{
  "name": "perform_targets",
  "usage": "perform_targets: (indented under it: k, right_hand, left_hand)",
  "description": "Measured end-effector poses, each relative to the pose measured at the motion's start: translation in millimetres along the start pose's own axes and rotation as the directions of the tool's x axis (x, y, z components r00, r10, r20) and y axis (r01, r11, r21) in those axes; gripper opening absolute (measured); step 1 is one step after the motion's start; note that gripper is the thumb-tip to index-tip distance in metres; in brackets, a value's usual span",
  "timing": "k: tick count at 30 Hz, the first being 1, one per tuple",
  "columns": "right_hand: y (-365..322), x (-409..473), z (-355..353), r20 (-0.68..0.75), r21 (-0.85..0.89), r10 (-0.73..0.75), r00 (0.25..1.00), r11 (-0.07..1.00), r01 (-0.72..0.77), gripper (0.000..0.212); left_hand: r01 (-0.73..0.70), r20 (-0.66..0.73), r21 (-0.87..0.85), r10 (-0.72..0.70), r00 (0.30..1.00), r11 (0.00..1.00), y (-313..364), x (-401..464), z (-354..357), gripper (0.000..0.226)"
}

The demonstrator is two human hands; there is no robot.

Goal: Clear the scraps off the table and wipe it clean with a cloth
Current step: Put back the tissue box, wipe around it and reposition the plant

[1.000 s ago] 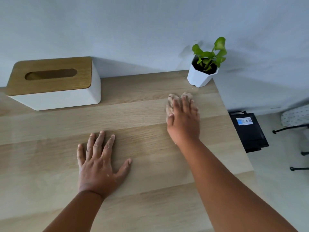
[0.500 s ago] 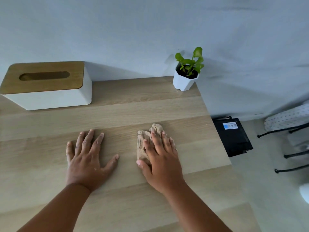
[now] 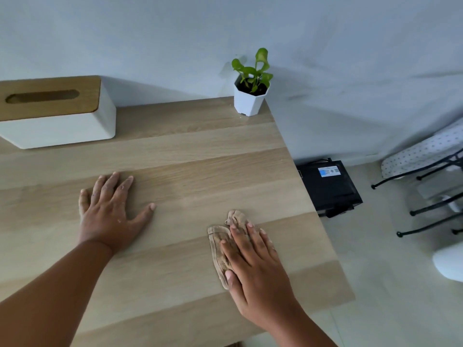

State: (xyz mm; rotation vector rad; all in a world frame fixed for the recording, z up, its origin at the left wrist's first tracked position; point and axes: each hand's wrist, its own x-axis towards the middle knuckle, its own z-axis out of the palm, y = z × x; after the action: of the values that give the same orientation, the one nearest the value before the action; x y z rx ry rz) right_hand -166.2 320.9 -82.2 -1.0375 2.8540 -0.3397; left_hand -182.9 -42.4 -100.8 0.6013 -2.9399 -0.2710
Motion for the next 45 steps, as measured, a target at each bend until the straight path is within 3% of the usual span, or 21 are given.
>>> perform_targets:
  k: [9,17,35,40,45]
  right_hand:
    - [52,-40,-11,-0.015,-0.002,0.026,1.000,1.000,-0.026,0.060]
    - [89,-61,-26,-0.030,-0.009,0.165,0.986,0.986,-0.165,0.060]
    - [87,-55,-30,-0.103,0.104,0.235,0.967,0.969,-0.224,0.059]
    - [79,-43,-40,-0.140,0.180,0.323,0.936,0.938,-0.297,0.053]
    - [73,-11,-52,-0.219,0.338,0.483,0.848,0.852,-0.399,0.040]
  left_hand:
    - [-0.011,0.000,-0.006,0.011,1.000,1.000,3,0,-5,0.092]
    - [-0.001,0.009,-0.009,0.001,1.000,1.000,8,-3,-9,0.094]
    - [-0.009,-0.007,-0.019,0.009,1.000,1.000,7,-2,-8,0.092]
    - [-0.001,-0.007,-0.021,0.001,1.000,1.000,5,-2,-7,0.092]
    - [0.000,-0.008,-0.018,0.000,1.000,1.000,5,-3,-6,0.092]
